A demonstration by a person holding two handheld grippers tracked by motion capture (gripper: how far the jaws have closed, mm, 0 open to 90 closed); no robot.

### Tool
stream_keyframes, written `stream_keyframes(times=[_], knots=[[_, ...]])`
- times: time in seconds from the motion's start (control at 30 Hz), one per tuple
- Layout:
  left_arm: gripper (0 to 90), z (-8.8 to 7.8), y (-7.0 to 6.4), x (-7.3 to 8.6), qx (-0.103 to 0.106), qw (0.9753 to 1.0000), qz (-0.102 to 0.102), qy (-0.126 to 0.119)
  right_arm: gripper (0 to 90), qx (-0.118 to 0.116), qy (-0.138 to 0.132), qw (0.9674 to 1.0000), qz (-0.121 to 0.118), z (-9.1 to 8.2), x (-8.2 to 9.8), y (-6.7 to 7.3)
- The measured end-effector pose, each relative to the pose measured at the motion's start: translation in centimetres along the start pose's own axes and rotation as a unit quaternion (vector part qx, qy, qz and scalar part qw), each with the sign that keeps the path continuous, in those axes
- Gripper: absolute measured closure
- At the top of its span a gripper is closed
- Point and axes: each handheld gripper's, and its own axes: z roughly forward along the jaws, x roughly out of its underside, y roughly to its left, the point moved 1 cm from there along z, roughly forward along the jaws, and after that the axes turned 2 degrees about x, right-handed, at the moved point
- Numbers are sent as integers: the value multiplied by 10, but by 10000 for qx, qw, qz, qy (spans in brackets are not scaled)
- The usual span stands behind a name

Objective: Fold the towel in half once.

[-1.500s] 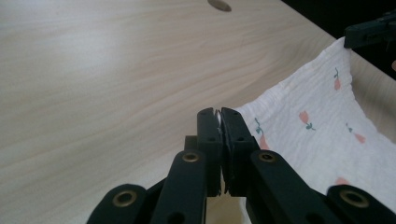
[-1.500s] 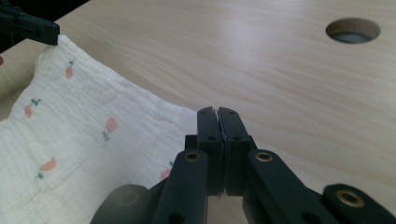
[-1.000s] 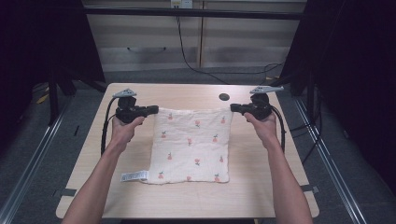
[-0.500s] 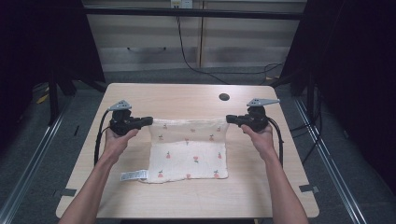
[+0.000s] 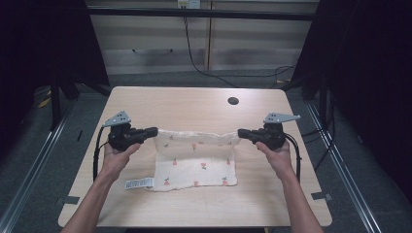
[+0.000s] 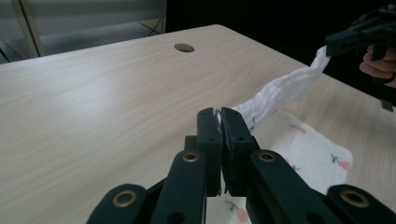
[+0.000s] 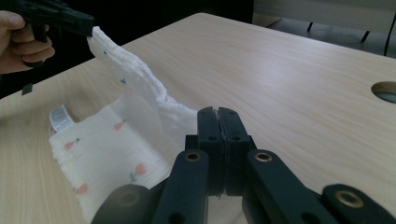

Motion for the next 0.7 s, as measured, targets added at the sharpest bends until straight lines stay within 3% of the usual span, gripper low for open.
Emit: stream_keyframes(times=[0.03,0.13,0.33,0.47,0.57,0.7], knots=[[875,0,-3,3,74,10000,-11,-7,890,-32,8,10000,21,-1,3,1],[874,-1,-10,11,43,9999,88,99,890,-43,19,10000,30,-5,10,5],[874,-10,-11,15,-25,9999,72,92,890,-61,40,9999,76,-14,23,11],[874,-14,-13,22,-7,9999,69,110,891,-93,207,9997,121,-11,35,13],[875,-14,-17,37,37,9997,35,242,891,-101,272,9995,118,-10,41,14],[874,-15,-21,41,64,9994,95,323,891,-104,314,9994,127,-12,43,16]])
